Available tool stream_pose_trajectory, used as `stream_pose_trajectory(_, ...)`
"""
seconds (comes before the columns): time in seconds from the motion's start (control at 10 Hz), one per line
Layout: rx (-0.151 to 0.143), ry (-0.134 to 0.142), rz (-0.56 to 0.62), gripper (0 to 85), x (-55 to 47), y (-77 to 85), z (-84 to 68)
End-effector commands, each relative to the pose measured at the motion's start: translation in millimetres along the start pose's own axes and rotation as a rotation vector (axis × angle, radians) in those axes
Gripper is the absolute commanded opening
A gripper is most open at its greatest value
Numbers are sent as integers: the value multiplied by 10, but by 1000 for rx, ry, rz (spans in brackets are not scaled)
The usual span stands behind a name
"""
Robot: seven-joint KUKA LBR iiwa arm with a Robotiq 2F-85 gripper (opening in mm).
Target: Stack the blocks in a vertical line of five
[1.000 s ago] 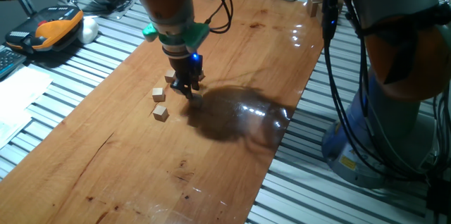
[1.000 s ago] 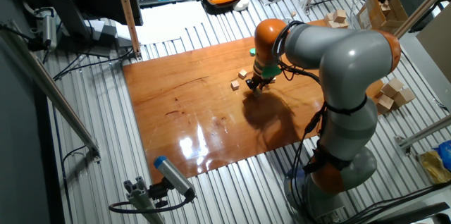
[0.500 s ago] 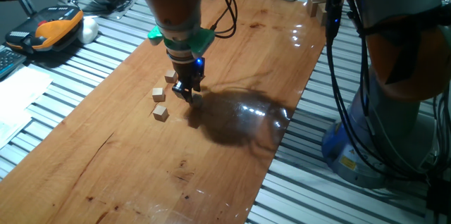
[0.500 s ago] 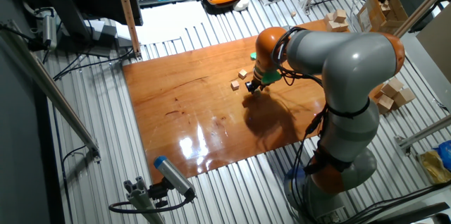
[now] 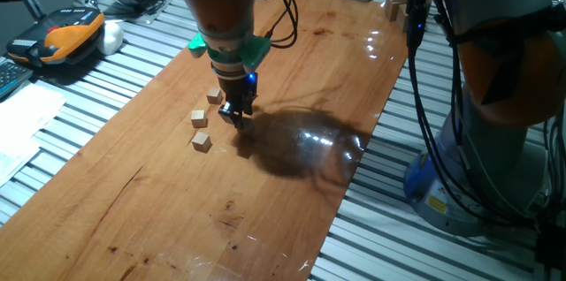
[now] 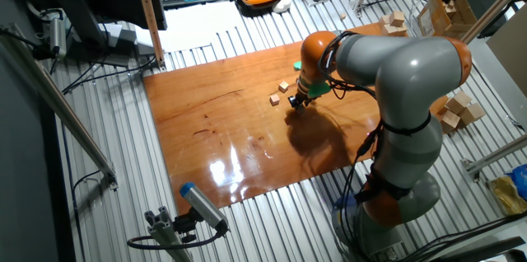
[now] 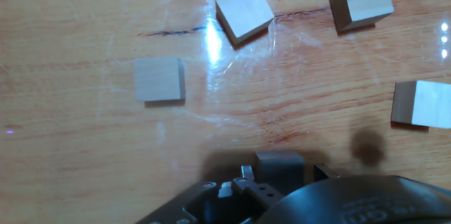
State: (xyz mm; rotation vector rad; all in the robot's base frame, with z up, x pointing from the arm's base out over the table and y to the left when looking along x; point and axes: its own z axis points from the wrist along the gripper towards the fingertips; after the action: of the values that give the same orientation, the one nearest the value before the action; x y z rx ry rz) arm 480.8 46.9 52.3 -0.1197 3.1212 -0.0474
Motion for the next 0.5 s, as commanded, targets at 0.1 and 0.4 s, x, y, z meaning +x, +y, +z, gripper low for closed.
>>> stream_pose_trajectory(0.1, 18, 0, -45, 340, -2, 1, 0)
stream_pose_trajectory(0.4, 14, 2, -54, 340, -3, -1, 13)
